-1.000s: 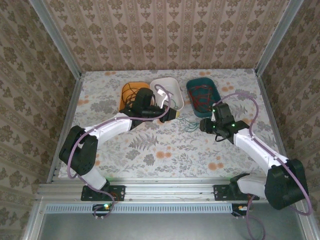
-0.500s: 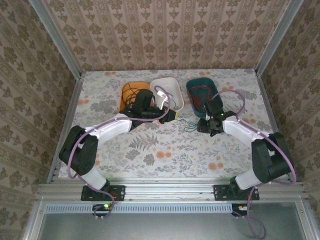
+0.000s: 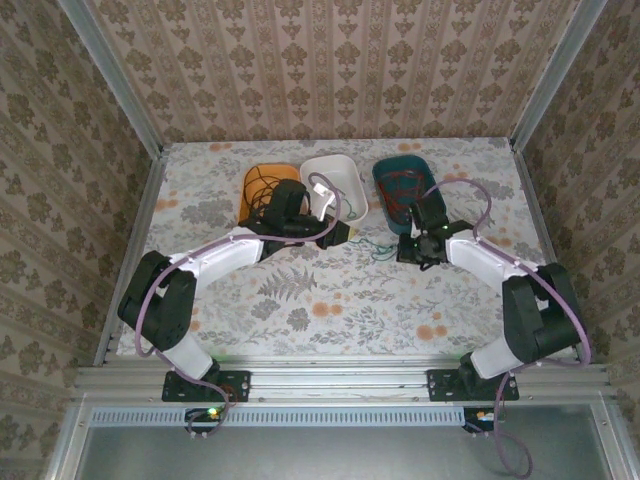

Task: Untangle the cables

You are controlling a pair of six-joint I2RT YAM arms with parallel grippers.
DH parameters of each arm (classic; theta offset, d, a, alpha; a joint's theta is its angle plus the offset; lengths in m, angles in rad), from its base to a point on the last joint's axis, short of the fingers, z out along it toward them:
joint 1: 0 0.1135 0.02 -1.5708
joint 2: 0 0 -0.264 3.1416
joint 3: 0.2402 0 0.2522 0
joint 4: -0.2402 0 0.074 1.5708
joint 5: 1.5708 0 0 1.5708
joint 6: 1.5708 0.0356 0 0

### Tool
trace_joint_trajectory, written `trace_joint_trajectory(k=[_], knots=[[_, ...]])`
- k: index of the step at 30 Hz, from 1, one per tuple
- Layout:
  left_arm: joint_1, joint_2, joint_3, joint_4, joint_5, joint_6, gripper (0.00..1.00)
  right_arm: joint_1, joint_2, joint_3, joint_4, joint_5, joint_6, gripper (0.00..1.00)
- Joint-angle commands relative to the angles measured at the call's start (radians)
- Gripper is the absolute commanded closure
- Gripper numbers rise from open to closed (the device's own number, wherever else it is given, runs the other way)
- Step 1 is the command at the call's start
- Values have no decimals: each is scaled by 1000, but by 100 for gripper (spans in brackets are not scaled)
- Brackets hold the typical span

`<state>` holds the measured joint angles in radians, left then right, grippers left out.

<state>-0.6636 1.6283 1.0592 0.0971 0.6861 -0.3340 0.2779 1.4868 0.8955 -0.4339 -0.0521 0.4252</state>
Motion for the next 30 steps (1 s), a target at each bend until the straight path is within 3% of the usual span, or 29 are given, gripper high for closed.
trace_joint_trajectory(k=[1, 8, 13, 30], knots=[[21, -21, -20, -28, -7, 33, 100, -23, -90, -11, -3, 70, 29, 100], [51, -116, -63, -78, -17, 57, 100, -117, -264, -64, -16, 186, 109, 100], [96, -215, -92, -96, -26, 69, 100, -198, -329, -102, -22, 198, 184, 100], [429, -543, -176, 135, 55, -122, 100, -320, -331, -179, -28, 177, 280, 100]])
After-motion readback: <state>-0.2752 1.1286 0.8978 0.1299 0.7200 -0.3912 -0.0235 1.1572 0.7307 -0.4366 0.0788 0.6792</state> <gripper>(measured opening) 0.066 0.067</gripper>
